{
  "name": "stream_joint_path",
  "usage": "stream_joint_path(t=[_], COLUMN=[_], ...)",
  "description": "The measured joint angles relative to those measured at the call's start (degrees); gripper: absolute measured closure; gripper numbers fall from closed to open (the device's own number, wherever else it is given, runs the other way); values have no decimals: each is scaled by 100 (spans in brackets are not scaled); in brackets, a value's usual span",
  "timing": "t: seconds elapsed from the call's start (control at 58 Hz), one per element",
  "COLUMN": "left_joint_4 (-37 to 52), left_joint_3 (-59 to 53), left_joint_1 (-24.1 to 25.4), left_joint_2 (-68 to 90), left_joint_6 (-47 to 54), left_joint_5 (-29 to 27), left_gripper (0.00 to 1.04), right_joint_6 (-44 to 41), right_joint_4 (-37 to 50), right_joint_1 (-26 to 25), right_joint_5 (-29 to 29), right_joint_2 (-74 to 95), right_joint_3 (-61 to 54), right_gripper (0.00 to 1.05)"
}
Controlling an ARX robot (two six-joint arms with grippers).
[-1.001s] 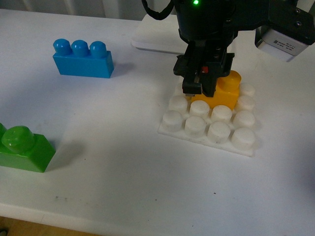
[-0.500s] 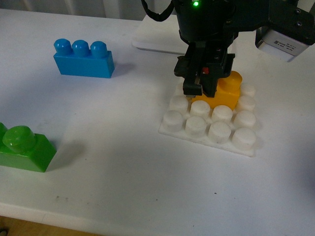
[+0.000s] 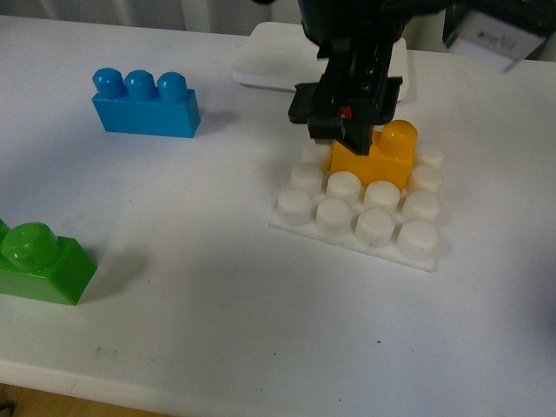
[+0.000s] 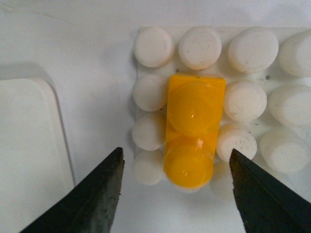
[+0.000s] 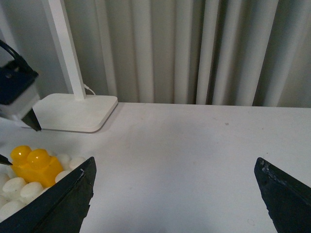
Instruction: Insert yellow block into base center
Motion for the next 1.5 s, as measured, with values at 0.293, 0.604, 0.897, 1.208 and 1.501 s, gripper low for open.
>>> stream_joint_path(t=[0.293,0.604,0.897,1.208,1.501], left_joint_4=[586,3250,6083,6704,7110], left_joint_3=[-837,-3512,-6419,-8244,-8708], left_joint_1=[243,920,1578,1663,1823], left_joint_2=[-1187,-3324,-5541,-7648,-7982], left_joint_6=[7,229,-999,-4109,-6411], left_joint_5=[374,133,-588,-1766,-2459], left_gripper=[6,6,6,6,32], right_joint_6=[0,0,0,0,0], right_joint_4=[0,0,0,0,0], right_joint_1=[0,0,0,0,0], right_joint_5=[-2,0,0,0,0], right_joint_2=[0,0,0,0,0], right_joint_3=[0,0,0,0,0], right_gripper=[9,9,9,9,9])
